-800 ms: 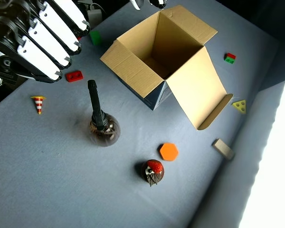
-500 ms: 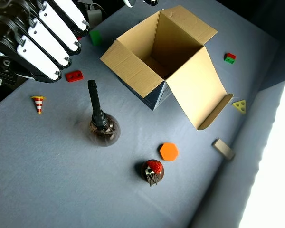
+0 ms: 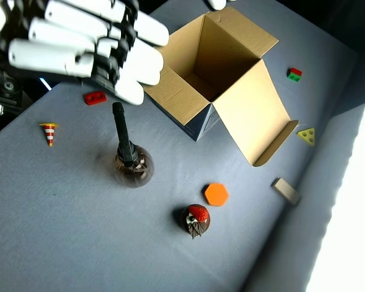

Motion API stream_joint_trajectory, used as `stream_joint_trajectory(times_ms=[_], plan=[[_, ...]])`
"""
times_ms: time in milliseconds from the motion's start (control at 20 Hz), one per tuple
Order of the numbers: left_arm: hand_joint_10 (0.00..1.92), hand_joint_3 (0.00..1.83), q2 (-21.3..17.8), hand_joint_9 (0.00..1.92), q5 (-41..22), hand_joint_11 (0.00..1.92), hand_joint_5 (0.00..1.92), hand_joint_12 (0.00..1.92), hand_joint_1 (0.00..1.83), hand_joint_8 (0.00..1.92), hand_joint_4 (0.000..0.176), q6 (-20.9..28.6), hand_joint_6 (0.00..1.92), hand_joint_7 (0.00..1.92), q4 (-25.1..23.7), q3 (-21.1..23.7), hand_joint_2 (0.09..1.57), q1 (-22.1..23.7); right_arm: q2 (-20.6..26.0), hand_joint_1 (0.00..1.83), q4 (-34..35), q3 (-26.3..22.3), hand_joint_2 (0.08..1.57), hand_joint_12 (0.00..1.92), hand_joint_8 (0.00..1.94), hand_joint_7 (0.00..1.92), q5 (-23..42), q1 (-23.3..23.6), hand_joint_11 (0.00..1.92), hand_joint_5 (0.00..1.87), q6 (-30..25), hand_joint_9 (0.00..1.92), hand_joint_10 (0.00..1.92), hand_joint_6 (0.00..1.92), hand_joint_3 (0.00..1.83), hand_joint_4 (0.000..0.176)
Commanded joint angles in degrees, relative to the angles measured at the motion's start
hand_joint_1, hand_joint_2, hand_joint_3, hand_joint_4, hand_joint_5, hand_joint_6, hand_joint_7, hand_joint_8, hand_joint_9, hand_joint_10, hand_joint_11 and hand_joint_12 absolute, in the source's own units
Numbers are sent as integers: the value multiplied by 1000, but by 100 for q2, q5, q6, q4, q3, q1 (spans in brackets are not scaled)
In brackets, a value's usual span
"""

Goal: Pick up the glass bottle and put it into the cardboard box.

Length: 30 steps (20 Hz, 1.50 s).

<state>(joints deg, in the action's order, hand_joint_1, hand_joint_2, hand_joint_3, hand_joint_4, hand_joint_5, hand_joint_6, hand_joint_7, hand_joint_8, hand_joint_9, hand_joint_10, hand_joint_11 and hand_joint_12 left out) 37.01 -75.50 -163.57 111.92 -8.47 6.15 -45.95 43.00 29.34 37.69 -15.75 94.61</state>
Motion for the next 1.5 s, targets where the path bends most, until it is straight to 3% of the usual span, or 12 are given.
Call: stream_joint_trajectory(times_ms=[0,50,150,200,300,350,500,550,750,850,1200,1450], plan=[[4,21,51,27,-281,0,50,0,33,0,0,-36,12,60,-502,85,1224,157,74,137,-615,67,1160,865,1,355,137,37,0,287,-429,238,83,19,6,0],[5,20,86,29,-518,0,53,0,25,0,0,-87,11,59,-406,178,1230,300,151,156,-1042,173,1154,836,0,352,62,-29,0,285,-872,238,73,14,2,0],[4,22,164,30,-1002,0,54,0,12,0,0,-173,10,57,-120,374,1243,601,342,169,-2314,465,1150,835,1,354,0,-150,0,289,-2408,248,74,15,0,0],[2,21,214,26,-1181,0,48,0,0,0,0,-246,7,52,79,462,1247,715,455,183,-3492,733,1153,830,0,351,25,-240,0,287,-3793,246,70,13,1,0],[3,19,255,28,-1401,0,51,0,0,1,0,-288,7,54,175,561,1246,775,527,209,-4911,1063,1149,828,2,356,283,-366,0,291,-5352,253,71,14,0,0],[3,18,284,30,-1670,2,52,1,1,2,0,-294,8,56,280,656,1246,793,545,255,-6027,1337,1142,848,3,360,372,-400,0,303,-6468,259,67,16,0,0],[1,15,324,25,-2069,1,47,0,0,0,0,-294,4,52,503,823,1246,788,545,390,-7560,1903,1128,886,2,364,659,-347,0,309,-8412,267,59,13,0,0],[2,15,334,27,-2144,0,55,0,0,2,0,-292,8,54,589,853,1245,799,533,545,-7791,2015,1126,872,2,356,665,-286,0,282,-8692,269,58,7,0,0],[1,13,445,25,-2559,0,54,0,0,0,0,-177,6,52,1001,1074,1246,971,320,809,-8882,2678,1147,827,1,328,716,2,0,252,-9729,263,45,1,3,0],[1,12,458,25,-2558,0,54,0,0,0,0,-20,6,52,1087,1167,1246,926,209,844,-9322,3092,1150,816,0,323,1087,-80,0,249,-10288,261,42,1,4,0],[6,4,457,40,-2558,13,76,9,72,4,0,540,9,65,1181,1259,1238,540,-310,978,-9281,4259,1127,775,8,321,2108,-620,0,258,-11078,260,34,12,0,0],[9,4,468,54,-2556,25,86,20,74,5,0,1593,11,76,822,1283,1242,-232,-572,972,-9203,4646,1123,756,7,328,2161,-684,0,264,-11242,255,29,12,0,0]])
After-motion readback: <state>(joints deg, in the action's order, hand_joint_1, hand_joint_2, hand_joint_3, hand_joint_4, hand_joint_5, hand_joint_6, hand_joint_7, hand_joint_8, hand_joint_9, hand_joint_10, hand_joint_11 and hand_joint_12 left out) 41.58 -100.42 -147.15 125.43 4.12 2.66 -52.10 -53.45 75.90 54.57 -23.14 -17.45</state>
